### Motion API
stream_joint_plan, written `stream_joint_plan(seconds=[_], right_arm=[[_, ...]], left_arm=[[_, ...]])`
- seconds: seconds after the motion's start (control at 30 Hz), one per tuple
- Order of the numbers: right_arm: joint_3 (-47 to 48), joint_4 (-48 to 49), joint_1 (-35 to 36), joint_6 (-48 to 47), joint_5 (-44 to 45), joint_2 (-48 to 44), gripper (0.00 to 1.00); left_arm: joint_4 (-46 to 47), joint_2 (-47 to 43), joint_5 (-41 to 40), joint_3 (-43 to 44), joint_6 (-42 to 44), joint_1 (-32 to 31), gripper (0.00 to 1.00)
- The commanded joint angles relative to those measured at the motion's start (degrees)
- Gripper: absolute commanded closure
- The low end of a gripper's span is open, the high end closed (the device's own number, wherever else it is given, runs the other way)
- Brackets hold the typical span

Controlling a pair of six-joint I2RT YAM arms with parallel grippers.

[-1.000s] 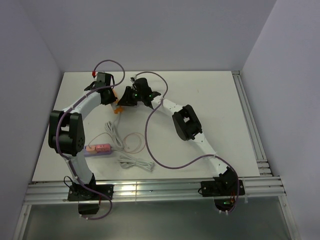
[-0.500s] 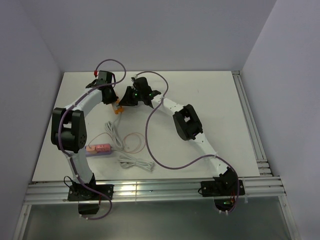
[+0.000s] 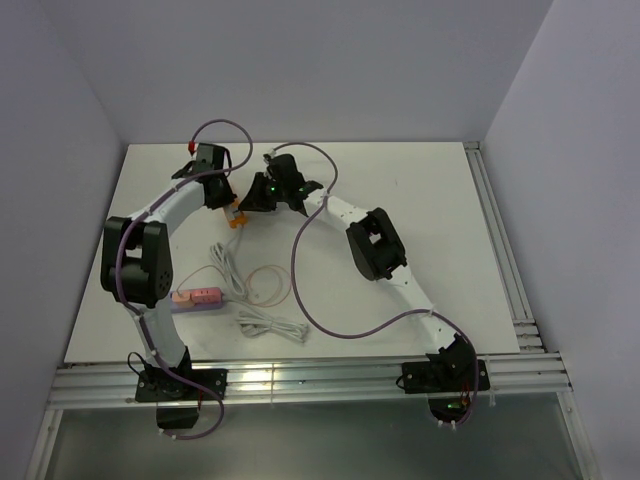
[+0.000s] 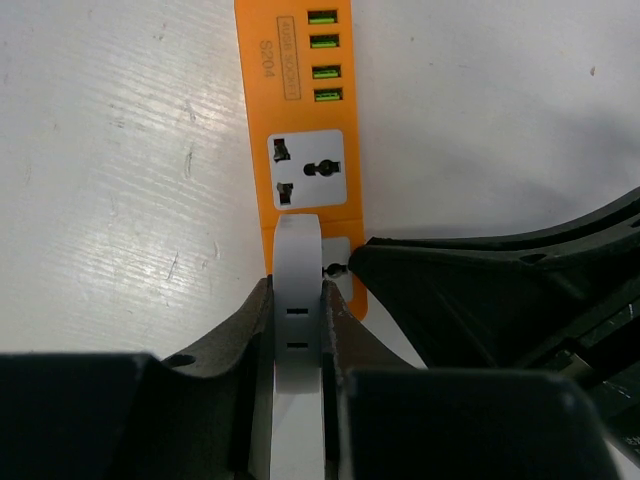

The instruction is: Insert the plug

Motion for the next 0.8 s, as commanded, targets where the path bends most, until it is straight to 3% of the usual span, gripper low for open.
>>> stream_joint_plan(seconds=[0.0,0.27,0.5,0.53,0.57,0.77], right_arm=[[-2.9,-3.1,1.5,-0.9,-1.7,-1.4,0.91],[-4.6,-0.3,1.1,-0.3,-2.4,-1.7,0.89],[-6.5,2.7,0.6,0.7,-3.1,-2.2,0.85],[-7.0,3.2,0.5,0.8,-3.2,-2.3,0.84],[-7.2,4.1,0.5,1.4,-3.4,-2.4,0.83],[-9.1,6.3,0.1,1.9,-4.0,-2.8,0.76]], left_arm=[[-4.0,2.1,2.4,-3.1,0.2,-1.6,0.9],[-3.1,-0.1,2.6,-3.7,-0.2,-1.6,0.53],[-3.4,-3.6,1.3,-3.1,-0.4,-1.6,0.39],[-3.4,-4.4,0.7,-3.2,-0.5,-1.6,0.29],[-3.0,-5.3,0.5,-3.7,-0.6,-1.6,0.26],[-3.0,-14.4,-1.6,-6.0,-1.6,-1.6,0.25]])
